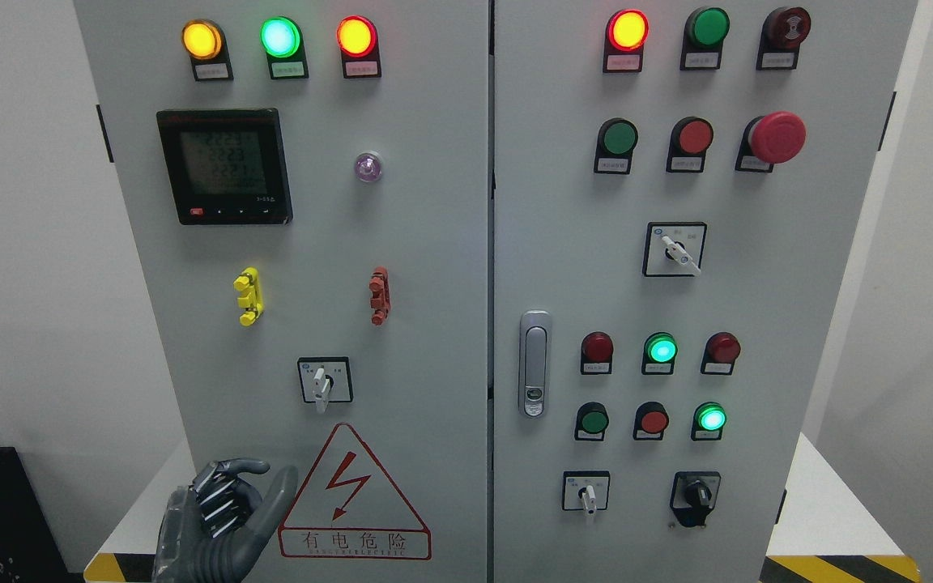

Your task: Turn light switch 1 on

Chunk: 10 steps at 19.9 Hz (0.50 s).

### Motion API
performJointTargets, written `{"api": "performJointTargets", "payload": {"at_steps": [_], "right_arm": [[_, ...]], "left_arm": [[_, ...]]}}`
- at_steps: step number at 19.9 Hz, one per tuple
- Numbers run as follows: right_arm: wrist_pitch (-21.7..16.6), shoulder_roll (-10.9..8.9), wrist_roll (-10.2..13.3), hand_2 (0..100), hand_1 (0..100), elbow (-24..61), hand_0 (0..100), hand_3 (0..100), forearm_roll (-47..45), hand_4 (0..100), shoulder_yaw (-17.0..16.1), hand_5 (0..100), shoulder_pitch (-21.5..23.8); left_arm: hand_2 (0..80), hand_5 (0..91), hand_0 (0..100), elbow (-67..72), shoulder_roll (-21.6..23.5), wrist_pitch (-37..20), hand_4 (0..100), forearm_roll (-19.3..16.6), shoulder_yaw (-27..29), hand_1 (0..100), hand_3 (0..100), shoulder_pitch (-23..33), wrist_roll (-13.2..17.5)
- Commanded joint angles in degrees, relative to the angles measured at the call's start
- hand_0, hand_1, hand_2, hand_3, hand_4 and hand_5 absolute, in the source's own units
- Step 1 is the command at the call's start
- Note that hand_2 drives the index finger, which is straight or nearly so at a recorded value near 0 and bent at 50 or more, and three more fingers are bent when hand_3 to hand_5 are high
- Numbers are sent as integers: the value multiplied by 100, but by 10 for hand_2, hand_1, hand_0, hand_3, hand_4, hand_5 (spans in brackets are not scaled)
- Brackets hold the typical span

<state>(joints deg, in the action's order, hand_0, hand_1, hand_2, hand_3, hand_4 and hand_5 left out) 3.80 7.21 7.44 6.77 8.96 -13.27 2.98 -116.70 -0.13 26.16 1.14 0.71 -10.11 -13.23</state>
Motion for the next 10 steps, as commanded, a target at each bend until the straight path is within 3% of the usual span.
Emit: {"api": "performJointTargets", "payload": {"at_steps": [1, 10], "right_arm": [[-3, 0, 3, 0, 0, 0, 308, 0, 0, 0, 0, 0, 1], [-3, 0, 3, 0, 0, 0, 308, 0, 0, 0, 0, 0, 1]], "left_arm": [[519, 798, 25, 121, -207, 56, 912, -17, -123, 695, 892, -254, -48], [525, 800, 49, 323, -260, 74, 916, -61, -211, 690, 895, -544, -92]]}}
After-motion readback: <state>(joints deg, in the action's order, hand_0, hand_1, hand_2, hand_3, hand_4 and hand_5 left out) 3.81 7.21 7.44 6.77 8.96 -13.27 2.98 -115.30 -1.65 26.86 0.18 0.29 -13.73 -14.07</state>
